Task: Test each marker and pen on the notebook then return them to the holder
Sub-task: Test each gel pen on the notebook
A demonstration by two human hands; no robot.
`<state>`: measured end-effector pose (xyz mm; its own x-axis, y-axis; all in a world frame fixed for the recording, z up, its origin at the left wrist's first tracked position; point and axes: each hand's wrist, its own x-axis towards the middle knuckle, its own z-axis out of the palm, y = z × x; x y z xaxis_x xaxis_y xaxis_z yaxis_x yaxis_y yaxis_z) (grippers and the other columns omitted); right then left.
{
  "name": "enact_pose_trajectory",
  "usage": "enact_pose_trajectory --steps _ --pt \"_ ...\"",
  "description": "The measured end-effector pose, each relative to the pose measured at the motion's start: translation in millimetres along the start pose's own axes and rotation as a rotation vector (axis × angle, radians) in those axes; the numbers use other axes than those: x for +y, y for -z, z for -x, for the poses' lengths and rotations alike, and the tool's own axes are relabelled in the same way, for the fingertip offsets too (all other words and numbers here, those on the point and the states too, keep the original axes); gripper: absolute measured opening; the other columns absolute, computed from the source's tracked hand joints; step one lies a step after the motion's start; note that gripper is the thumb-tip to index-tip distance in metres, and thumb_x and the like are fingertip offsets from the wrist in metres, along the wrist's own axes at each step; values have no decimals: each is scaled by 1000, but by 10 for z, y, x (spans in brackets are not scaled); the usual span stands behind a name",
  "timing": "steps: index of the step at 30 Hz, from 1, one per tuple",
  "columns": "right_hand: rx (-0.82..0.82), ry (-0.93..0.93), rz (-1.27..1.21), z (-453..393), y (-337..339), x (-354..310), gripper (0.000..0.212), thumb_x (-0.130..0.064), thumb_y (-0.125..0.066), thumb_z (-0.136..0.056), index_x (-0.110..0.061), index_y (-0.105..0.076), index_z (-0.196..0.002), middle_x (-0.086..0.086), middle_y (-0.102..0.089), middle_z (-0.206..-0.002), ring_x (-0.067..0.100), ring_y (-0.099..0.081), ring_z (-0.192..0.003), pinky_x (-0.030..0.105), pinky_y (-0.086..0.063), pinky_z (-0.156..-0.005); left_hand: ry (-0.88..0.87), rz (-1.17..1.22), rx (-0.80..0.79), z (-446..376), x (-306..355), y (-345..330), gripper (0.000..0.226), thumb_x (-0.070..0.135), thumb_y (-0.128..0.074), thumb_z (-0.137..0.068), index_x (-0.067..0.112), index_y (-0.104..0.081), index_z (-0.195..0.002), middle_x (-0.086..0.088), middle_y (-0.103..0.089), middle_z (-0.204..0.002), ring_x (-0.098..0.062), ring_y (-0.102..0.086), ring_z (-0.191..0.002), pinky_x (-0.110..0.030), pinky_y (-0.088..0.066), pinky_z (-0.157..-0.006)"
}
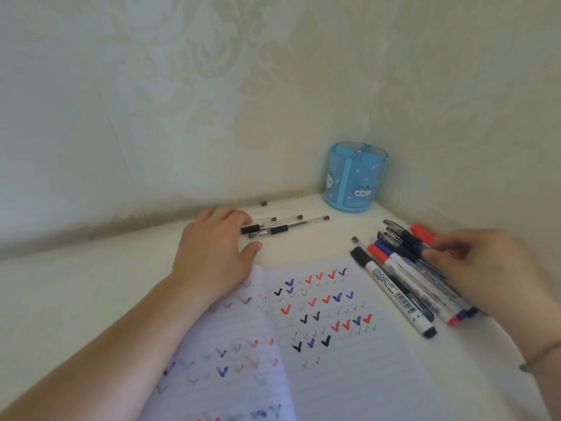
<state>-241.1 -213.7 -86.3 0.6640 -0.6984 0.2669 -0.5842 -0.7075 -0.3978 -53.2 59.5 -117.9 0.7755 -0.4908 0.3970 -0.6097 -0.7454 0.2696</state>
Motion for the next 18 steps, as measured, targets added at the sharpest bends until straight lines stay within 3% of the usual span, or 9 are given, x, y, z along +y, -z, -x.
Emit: enact_pose_trajectory --steps 4,11,18 --pt "-56 -23 40 -27 -51 51 15 -46 -72 -76 -40 -63 -65 -14 -62 -70 21 -61 -69 37 -55 -65 65 -83 -42 -20 -45 -9 34 43 -60 -88 28 -62 -119 6 -56 -122 -23 -44 -117 -37 -41 -96" --pt "-101 -1 3 -10 -41 17 12 -48 -69 -77 -46 -58 -71 -16 -58 -77 23 -60 -78 37 -53 -71 93 -75 -46 -48 -40 -30 16 39 -61 -89 31 -67 -101 7 -59 -114 -23 -46 -113 -37 -39 -91" --pt "31 60 -97 79 -17 -105 12 -43 -68 -79 -42 -61 -69 -12 -61 -69 18 -58 -66 33 -48 -60 48 4 -24 -85 11 -78 26 42 -65 -88 38 -67 -114 8 -60 -111 -24 -44 -111 -36 -36 -92"
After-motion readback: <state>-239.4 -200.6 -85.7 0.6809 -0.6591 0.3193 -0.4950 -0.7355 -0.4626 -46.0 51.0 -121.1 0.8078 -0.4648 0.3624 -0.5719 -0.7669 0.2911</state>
